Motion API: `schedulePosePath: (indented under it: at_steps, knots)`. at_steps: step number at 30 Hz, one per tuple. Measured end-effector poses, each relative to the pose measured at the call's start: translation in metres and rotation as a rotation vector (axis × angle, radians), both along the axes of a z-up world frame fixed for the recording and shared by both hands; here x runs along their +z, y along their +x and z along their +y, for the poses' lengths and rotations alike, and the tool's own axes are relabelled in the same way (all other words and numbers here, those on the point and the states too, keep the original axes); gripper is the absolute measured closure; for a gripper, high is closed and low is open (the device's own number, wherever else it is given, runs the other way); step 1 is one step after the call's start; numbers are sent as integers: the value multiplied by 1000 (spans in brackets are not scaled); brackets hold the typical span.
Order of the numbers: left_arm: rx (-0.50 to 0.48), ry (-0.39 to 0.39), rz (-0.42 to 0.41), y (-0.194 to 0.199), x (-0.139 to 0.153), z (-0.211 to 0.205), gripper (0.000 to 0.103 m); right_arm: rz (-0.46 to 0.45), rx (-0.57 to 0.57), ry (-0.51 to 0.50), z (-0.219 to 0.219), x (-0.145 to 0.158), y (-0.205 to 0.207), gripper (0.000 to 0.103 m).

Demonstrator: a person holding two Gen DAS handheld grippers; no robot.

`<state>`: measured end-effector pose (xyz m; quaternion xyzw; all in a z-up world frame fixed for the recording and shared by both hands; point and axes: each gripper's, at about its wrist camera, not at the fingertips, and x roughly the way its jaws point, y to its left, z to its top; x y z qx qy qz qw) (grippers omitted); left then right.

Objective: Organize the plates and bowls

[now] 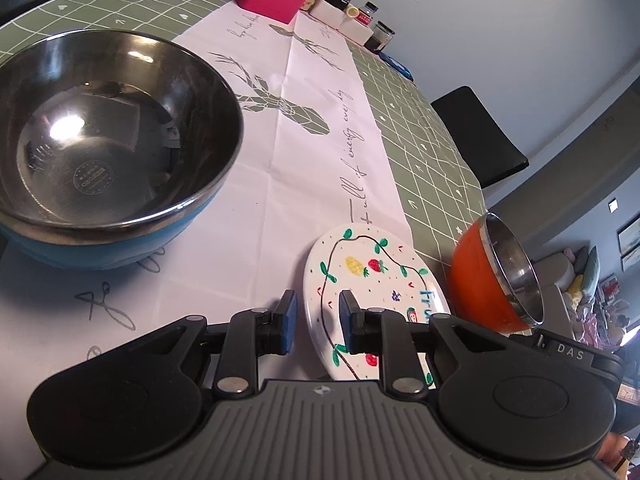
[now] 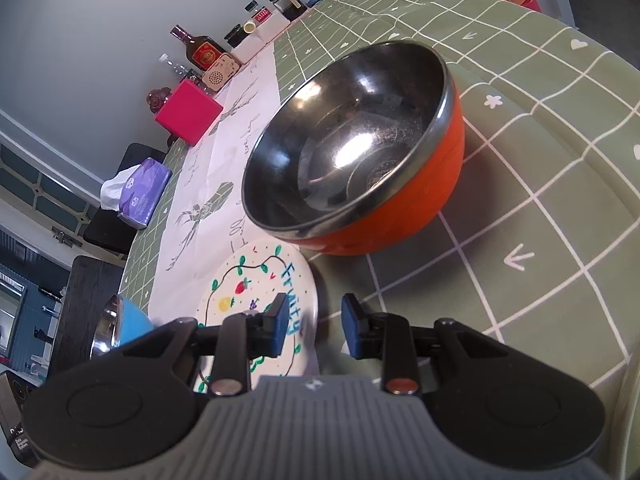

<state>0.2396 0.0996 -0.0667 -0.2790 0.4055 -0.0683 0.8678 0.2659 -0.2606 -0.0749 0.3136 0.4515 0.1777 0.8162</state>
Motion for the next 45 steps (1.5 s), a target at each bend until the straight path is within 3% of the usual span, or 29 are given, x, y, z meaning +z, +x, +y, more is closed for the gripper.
schedulePosePath:
  at_steps: [9,12,28,45]
  knots:
    - [-22,56,0,2,2,-8,85,1,29,-9,7,-4,3,97]
    - [-20,75,2,2,3,-10,88,-31,49,-52,11,0,1,97]
    - [-2,97,-28,-27,27,0,88,-59,87,-23,18,15,-14,98]
    - [-7,26,-82,-111,59,13,88,-80,102,17,15,44,-86,98]
